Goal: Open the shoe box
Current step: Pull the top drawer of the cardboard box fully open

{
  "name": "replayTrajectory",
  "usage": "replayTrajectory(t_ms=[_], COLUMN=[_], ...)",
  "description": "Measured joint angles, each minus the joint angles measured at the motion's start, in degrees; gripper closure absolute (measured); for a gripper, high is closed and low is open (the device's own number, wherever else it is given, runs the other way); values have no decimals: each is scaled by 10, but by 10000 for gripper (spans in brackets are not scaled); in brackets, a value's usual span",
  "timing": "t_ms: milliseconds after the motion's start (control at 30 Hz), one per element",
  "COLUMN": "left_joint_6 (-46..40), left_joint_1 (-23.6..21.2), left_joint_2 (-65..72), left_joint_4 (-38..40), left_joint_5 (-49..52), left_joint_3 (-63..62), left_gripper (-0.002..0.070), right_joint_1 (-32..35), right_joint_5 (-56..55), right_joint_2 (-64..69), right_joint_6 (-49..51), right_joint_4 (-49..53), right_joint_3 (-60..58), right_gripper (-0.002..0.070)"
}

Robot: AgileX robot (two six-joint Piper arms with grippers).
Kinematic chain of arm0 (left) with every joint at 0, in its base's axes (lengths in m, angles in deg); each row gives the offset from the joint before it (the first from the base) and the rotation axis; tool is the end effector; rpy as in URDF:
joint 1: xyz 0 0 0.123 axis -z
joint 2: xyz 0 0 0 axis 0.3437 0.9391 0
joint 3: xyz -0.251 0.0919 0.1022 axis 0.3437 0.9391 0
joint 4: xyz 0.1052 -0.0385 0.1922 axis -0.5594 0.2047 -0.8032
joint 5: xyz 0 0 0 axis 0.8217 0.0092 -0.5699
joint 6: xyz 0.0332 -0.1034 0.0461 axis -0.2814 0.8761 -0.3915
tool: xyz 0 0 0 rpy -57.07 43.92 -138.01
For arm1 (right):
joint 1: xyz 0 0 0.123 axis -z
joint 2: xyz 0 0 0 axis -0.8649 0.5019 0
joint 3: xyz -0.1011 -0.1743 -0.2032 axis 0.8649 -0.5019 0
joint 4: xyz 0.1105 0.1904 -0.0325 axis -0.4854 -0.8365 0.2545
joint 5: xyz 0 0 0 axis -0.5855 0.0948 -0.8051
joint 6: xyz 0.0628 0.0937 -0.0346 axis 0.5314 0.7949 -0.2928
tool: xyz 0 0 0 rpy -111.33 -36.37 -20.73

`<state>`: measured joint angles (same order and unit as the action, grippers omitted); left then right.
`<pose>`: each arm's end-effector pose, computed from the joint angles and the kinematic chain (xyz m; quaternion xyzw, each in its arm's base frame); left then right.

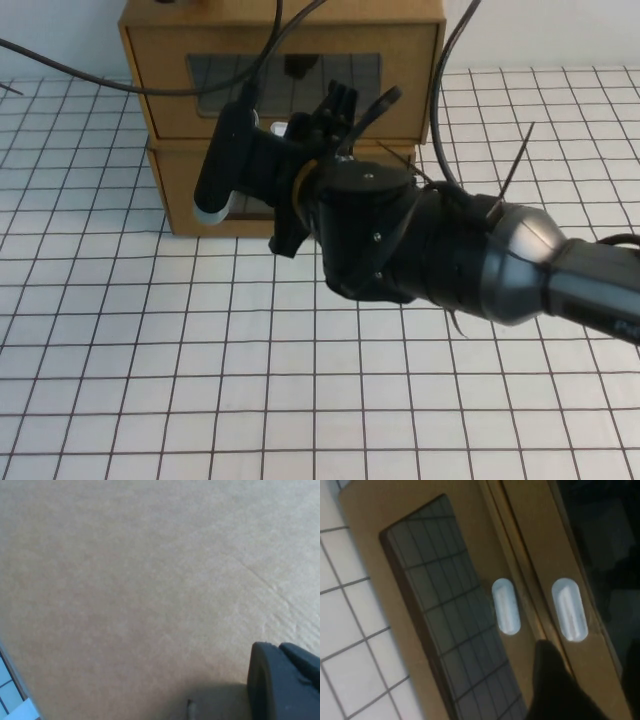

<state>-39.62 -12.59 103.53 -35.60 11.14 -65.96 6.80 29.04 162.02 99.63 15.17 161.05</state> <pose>0.4340 -0.1202 0.3804 0.2943 0.8236 -0.2163 0.4339 0.3122 0.3131 0.2958 -0.4985 0.6696 -0.1702 0.5236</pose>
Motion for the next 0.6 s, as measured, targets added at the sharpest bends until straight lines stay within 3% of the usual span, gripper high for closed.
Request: replayTrajectory(t_ms=[600], left_joint_6=[0], left_joint_1=[0], left_joint_2=[0], left_joint_4=[-6], left_joint_5=[11], left_joint_3=[-4], left_gripper=[677], right_joint_1=[51], right_joint_5=[-64], right_joint_2=[87], right_joint_6=[0], right_joint_4=[84], right_joint_3=[62], right_gripper=[406])
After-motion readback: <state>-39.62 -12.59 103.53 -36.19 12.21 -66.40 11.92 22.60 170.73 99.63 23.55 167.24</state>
